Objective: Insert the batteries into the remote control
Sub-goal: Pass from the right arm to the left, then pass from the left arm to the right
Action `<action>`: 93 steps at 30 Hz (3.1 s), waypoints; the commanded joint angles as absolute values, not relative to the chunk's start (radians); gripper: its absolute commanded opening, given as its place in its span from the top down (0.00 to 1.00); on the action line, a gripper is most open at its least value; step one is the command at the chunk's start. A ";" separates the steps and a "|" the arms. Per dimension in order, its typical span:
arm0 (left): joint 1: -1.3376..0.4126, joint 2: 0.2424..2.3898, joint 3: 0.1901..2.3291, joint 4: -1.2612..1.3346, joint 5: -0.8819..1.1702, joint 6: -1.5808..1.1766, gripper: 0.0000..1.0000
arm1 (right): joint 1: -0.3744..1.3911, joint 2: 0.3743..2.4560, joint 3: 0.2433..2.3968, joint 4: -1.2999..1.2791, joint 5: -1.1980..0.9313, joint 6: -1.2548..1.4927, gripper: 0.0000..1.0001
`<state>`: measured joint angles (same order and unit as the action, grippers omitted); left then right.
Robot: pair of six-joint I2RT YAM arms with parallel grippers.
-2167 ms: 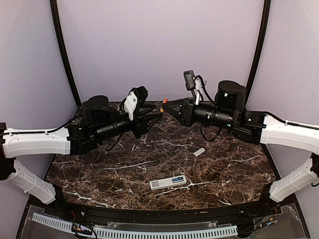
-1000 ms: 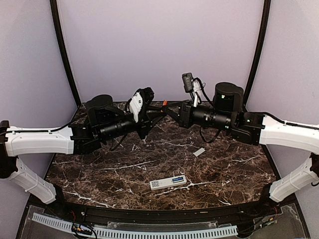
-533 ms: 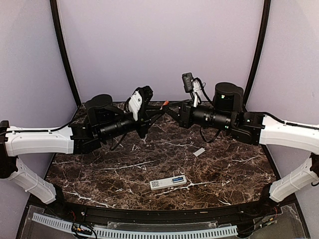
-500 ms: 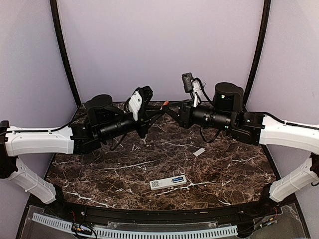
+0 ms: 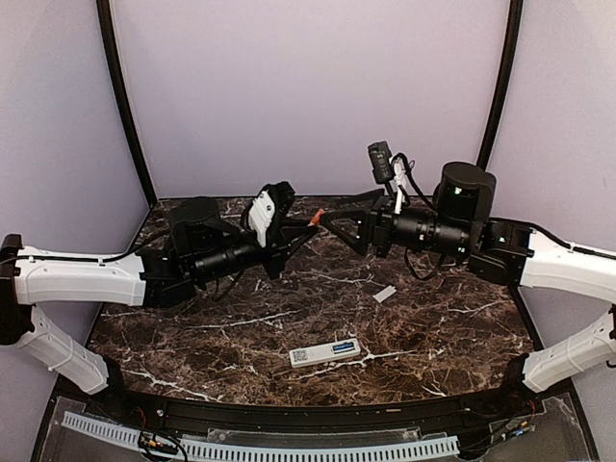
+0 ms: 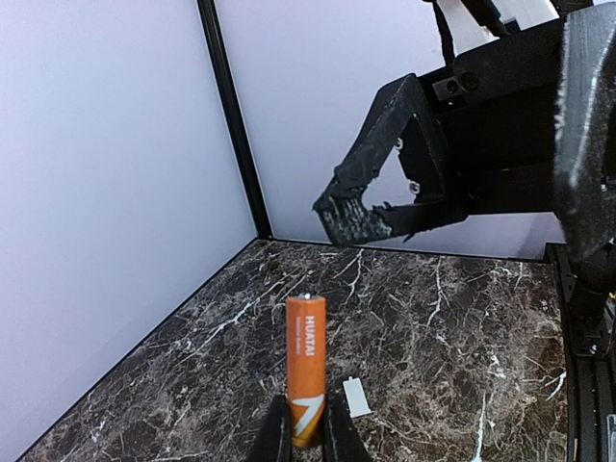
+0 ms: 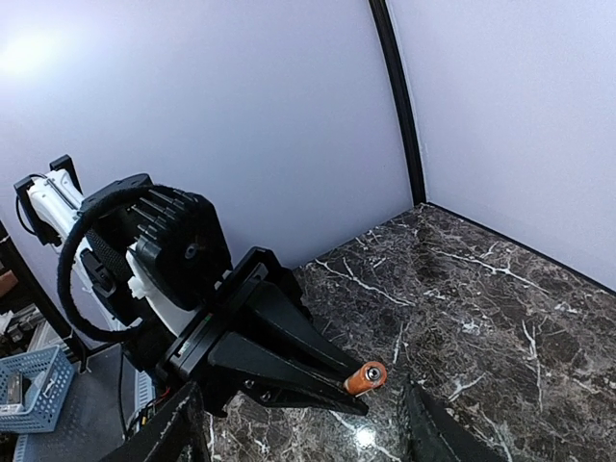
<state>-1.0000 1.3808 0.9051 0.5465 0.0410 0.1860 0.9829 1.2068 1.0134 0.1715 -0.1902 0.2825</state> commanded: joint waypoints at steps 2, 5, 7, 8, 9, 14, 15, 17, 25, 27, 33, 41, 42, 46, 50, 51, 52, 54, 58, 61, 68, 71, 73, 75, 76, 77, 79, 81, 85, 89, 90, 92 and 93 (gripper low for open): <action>-1.005 1.350 0.861 0.593 0.055 0.161 1.00 | 0.932 1.183 0.979 0.158 -0.296 0.265 0.30; -1.005 1.353 0.837 0.609 0.069 0.140 1.00 | 0.899 1.189 0.969 0.148 -0.351 0.270 0.29; -1.005 1.366 0.836 0.601 0.077 0.130 1.00 | 0.879 1.191 0.961 0.144 -0.375 0.265 0.28; -1.005 1.370 0.836 0.590 0.073 0.128 1.00 | 0.870 1.190 0.957 0.144 -0.385 0.261 0.28; -1.005 1.379 0.837 0.583 0.070 0.124 1.00 | 0.859 1.190 0.952 0.144 -0.395 0.255 0.28; -0.985 1.408 0.845 0.510 0.040 0.081 1.00 | 0.781 1.192 0.922 0.099 -0.422 0.247 0.28; -0.974 1.410 0.847 0.485 0.035 0.069 1.00 | 0.763 1.192 0.917 0.082 -0.426 0.250 0.28; -0.953 1.413 0.850 0.457 0.023 0.033 1.00 | 0.729 1.191 0.905 0.048 -0.425 0.252 0.28; -0.841 1.472 0.899 0.415 -0.041 0.028 1.00 | 0.616 1.237 0.830 0.175 -0.353 0.182 0.28; -0.794 1.500 0.926 0.412 -0.045 0.029 1.00 | 0.598 1.281 0.817 0.274 -0.309 0.173 0.28; -0.725 1.608 1.100 0.254 -0.087 0.107 1.00 | 0.544 1.422 0.921 0.283 -0.320 0.256 0.28; -0.695 1.589 1.157 0.170 0.110 0.031 1.00 | 0.526 1.526 1.140 0.035 -0.451 0.274 0.28; -0.691 1.588 1.159 0.173 0.122 0.033 1.00 | 0.526 1.532 1.158 0.019 -0.464 0.272 0.29; -0.676 1.582 1.180 0.196 0.193 0.051 1.00 | 0.535 1.541 1.222 -0.012 -0.538 0.309 0.32; -0.675 1.590 1.204 0.232 0.242 0.047 1.00 | 0.556 1.525 1.237 0.057 -0.576 0.342 0.34; -0.674 1.592 1.212 0.240 0.257 0.028 1.00 | 0.557 1.523 1.248 0.065 -0.598 0.340 0.35; -0.675 1.599 1.230 0.247 0.288 0.012 1.00 | 0.558 1.523 1.260 0.070 -0.628 0.335 0.35; -0.678 1.612 1.252 0.280 0.310 -0.039 1.00 | 0.557 1.525 1.283 0.075 -0.687 0.304 0.35; -0.712 1.627 1.287 0.357 0.239 -0.064 1.00 | 0.556 1.535 1.308 0.119 -0.782 0.208 0.34; -0.756 1.643 1.314 0.364 0.229 -0.026 1.00 | 0.551 1.573 1.351 0.171 -0.844 0.215 0.35; -0.785 1.666 1.365 0.408 0.243 -0.007 1.00 | 0.540 1.629 1.439 0.257 -0.912 0.353 0.43; -0.785 1.679 1.410 0.393 0.262 -0.006 1.00 | 0.534 1.627 1.453 0.262 -0.903 0.383 0.50; -0.787 1.683 1.418 0.401 0.282 -0.015 1.00 | 0.535 1.622 1.450 0.262 -0.915 0.395 0.57; -0.790 1.690 1.420 0.408 0.291 -0.025 1.00 | 0.534 1.616 1.433 0.267 -0.917 0.411 0.63; -0.792 1.691 1.420 0.411 0.296 -0.029 1.00 | 0.534 1.612 1.423 0.277 -0.912 0.420 0.65; -0.794 1.692 1.422 0.413 0.299 -0.034 1.00 | 0.535 1.609 1.412 0.286 -0.904 0.429 0.67; -0.800 1.691 1.421 0.413 0.302 -0.038 1.00 | 0.535 1.604 1.398 0.301 -0.888 0.445 0.68; -0.806 1.691 1.421 0.412 0.301 -0.042 1.00 | 0.535 1.606 1.399 0.305 -0.885 0.452 0.67; -0.811 1.692 1.416 0.416 0.304 -0.052 1.00 | 0.537 1.619 1.411 0.324 -0.903 0.454 0.73; -0.817 1.691 1.416 0.425 0.302 -0.059 1.00 | 0.538 1.635 1.439 0.288 -0.912 0.454 0.84; -0.817 1.691 1.416 0.428 0.300 -0.061 1.00 | 0.538 1.633 1.437 0.286 -0.913 0.455 0.84; -0.817 1.692 1.417 0.434 0.298 -0.062 1.00 | 0.538 1.630 1.430 0.280 -0.910 0.455 0.86; -0.818 1.693 1.419 0.436 0.300 -0.062 1.00 | 0.538 1.628 1.427 0.278 -0.908 0.453 0.87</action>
<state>-0.8127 1.6939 1.3945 0.3962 0.2909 -0.0486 0.5377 1.6234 1.4101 0.2764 -0.8982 0.4511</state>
